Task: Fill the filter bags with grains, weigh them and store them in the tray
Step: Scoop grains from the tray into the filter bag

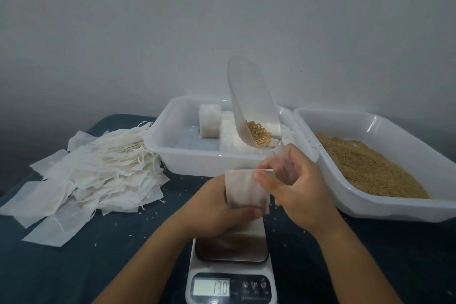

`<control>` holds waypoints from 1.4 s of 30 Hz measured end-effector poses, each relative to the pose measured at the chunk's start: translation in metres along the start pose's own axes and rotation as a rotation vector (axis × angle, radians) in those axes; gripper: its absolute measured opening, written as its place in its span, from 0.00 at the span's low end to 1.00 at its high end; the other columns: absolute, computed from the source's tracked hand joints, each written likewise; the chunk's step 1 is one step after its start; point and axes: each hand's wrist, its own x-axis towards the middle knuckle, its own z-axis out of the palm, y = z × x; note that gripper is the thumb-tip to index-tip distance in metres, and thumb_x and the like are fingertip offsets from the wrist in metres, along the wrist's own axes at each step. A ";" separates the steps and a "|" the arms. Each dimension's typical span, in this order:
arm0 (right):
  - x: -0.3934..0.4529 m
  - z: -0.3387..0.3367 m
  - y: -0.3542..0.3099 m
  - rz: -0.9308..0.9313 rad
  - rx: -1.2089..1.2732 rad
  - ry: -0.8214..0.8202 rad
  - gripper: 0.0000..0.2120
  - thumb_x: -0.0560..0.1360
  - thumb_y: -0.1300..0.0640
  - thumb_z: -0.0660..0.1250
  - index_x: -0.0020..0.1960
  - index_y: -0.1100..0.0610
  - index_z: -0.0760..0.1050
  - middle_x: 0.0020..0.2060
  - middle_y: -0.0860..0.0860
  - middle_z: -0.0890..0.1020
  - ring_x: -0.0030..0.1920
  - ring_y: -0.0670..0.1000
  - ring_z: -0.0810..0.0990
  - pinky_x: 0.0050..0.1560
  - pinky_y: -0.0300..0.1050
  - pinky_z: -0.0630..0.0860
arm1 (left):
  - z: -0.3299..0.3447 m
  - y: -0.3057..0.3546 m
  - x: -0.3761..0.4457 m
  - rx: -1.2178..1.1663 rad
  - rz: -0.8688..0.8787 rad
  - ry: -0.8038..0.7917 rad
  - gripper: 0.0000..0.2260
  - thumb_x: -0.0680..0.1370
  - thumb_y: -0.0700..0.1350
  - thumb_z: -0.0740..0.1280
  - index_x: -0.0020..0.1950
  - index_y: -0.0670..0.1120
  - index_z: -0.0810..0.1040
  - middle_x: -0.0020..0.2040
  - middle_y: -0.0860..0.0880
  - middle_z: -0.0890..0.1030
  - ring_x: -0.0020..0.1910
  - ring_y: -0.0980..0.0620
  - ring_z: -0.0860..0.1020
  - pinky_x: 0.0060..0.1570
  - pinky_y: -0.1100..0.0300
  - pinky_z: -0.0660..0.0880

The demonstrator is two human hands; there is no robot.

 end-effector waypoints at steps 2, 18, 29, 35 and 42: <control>0.000 -0.001 0.001 -0.001 0.001 0.003 0.16 0.75 0.51 0.77 0.46 0.61 0.75 0.36 0.59 0.79 0.31 0.50 0.77 0.33 0.43 0.77 | 0.002 -0.001 0.000 0.002 0.021 0.051 0.13 0.75 0.49 0.77 0.56 0.61 0.81 0.49 0.57 0.85 0.47 0.57 0.83 0.44 0.64 0.79; -0.002 0.000 0.003 0.035 -0.152 -0.023 0.13 0.74 0.48 0.77 0.44 0.49 0.72 0.42 0.49 0.85 0.38 0.48 0.83 0.33 0.45 0.79 | 0.000 -0.017 0.000 0.263 -0.108 0.239 0.07 0.73 0.55 0.74 0.49 0.57 0.83 0.43 0.61 0.83 0.43 0.60 0.81 0.43 0.64 0.75; 0.001 0.000 0.006 0.015 -0.061 -0.007 0.13 0.74 0.54 0.78 0.47 0.54 0.73 0.53 0.36 0.85 0.59 0.35 0.81 0.49 0.29 0.78 | -0.003 -0.017 0.001 0.309 -0.194 0.266 0.04 0.73 0.56 0.72 0.45 0.61 0.79 0.42 0.67 0.81 0.42 0.64 0.79 0.34 0.72 0.68; 0.003 0.005 0.003 -0.006 -0.188 0.009 0.13 0.73 0.49 0.77 0.43 0.44 0.71 0.47 0.48 0.86 0.49 0.48 0.84 0.48 0.48 0.82 | -0.004 -0.016 0.000 0.328 -0.139 0.243 0.07 0.74 0.54 0.73 0.43 0.67 0.77 0.42 0.68 0.81 0.43 0.65 0.79 0.37 0.72 0.69; 0.011 0.007 0.000 -0.049 -0.237 -0.060 0.16 0.75 0.52 0.77 0.39 0.42 0.69 0.33 0.43 0.76 0.32 0.41 0.72 0.34 0.34 0.71 | -0.002 -0.012 0.001 0.345 -0.190 0.227 0.08 0.73 0.56 0.72 0.40 0.68 0.76 0.38 0.68 0.80 0.39 0.65 0.78 0.31 0.72 0.69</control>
